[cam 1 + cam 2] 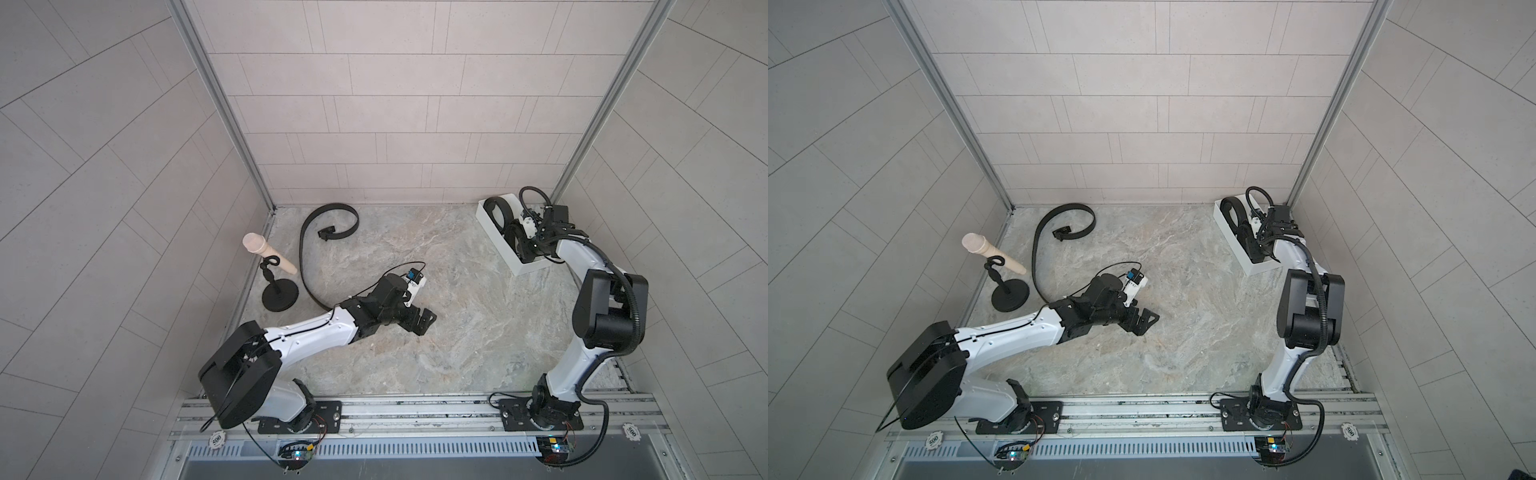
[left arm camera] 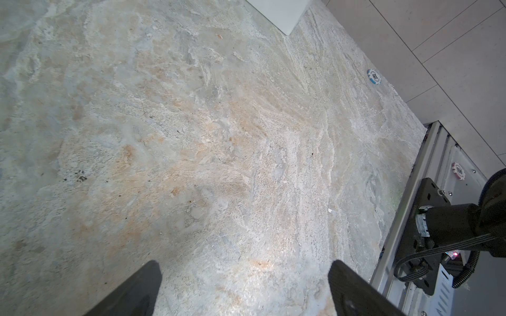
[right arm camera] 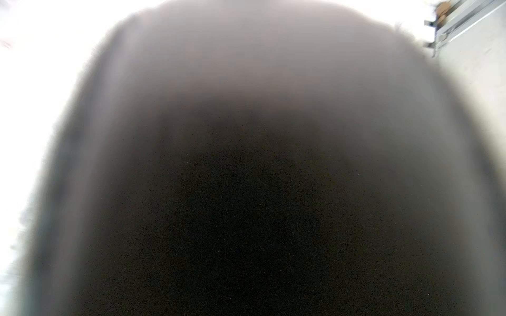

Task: Place the belts into the storage roll
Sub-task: Place the belt in the container.

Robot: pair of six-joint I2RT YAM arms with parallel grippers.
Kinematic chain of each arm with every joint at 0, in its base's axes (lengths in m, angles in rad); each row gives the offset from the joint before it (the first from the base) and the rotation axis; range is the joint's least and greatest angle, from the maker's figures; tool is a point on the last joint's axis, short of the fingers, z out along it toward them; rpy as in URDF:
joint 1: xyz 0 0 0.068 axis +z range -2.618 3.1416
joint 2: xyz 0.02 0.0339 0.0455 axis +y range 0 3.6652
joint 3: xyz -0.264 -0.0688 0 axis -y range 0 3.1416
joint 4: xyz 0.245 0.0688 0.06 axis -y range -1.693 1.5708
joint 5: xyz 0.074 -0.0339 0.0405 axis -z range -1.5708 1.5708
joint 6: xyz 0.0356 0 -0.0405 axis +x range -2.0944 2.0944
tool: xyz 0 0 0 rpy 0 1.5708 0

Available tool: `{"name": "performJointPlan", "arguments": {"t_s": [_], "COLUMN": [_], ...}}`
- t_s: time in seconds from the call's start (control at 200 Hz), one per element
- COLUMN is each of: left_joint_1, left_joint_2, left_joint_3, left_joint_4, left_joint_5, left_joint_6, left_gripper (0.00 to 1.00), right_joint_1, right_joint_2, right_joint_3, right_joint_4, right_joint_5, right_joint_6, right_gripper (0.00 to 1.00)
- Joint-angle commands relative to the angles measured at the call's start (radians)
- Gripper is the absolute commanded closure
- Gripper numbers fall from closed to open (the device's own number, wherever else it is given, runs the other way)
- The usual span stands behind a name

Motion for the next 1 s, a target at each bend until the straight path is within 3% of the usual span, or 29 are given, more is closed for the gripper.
{"name": "performJointPlan", "arguments": {"t_s": [0.0,0.24,0.355,0.521,0.621,0.756,0.996], "left_joint_1": [0.005,0.005,0.004,0.004,0.004,0.003,0.004], "left_joint_2": [-0.016,-0.03,-0.037,-0.059,-0.066,-0.077,-0.112], "left_joint_3": [-0.01,-0.02,-0.022,-0.024,-0.024,-0.027,-0.036], "left_joint_4": [0.003,0.014,0.013,0.001,-0.001,-0.003,-0.013], "left_joint_5": [0.001,-0.003,-0.006,-0.019,-0.023,-0.029,-0.049], "left_joint_6": [0.011,0.007,0.005,0.011,0.011,0.01,0.009], "left_gripper": [0.0,0.0,0.0,0.0,0.0,0.0,0.0], "right_joint_1": [0.047,0.119,0.164,0.146,0.117,0.116,0.114], "right_joint_2": [-0.005,0.01,-0.006,-0.031,-0.058,-0.048,-0.092], "right_joint_3": [-0.04,-0.004,-0.043,-0.1,-0.123,-0.077,-0.05], "right_joint_4": [-0.038,-0.106,-0.113,-0.091,-0.059,-0.103,-0.159], "right_joint_5": [-0.104,-0.041,0.1,0.233,0.206,0.158,0.111], "right_joint_6": [0.101,0.111,0.081,0.115,0.148,0.105,0.095], "right_gripper": [0.75,0.76,0.75,0.75,0.67,0.46,0.32]}}
